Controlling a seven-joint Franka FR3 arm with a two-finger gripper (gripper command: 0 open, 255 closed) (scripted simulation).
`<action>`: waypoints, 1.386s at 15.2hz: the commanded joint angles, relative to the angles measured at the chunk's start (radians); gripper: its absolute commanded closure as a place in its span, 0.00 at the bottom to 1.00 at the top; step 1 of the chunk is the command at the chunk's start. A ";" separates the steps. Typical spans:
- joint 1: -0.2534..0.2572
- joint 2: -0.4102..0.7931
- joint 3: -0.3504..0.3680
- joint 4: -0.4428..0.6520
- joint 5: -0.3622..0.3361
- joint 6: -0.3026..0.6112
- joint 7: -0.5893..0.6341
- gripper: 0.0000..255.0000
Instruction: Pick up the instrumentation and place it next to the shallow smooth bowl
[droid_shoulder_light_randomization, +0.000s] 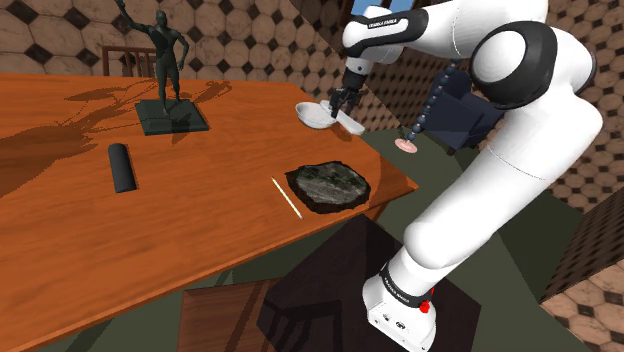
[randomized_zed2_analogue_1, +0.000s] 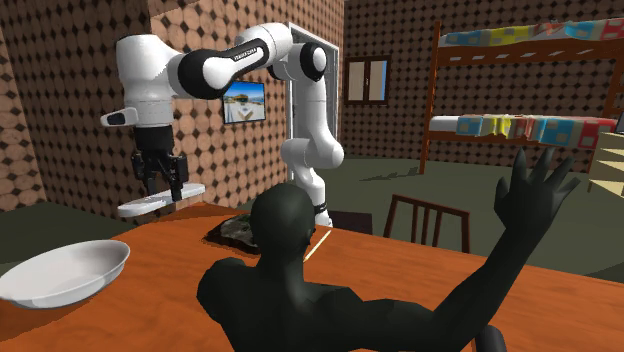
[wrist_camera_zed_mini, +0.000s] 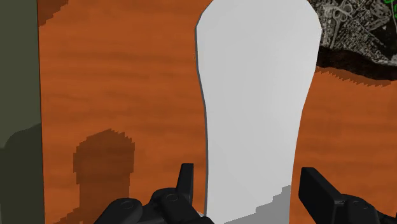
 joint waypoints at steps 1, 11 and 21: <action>-0.027 0.040 -0.027 0.044 0.009 -0.006 -0.058 1.00; -0.028 0.079 -0.026 -0.046 0.020 0.123 -0.067 1.00; -0.031 0.139 -0.024 -0.114 0.039 0.248 -0.081 1.00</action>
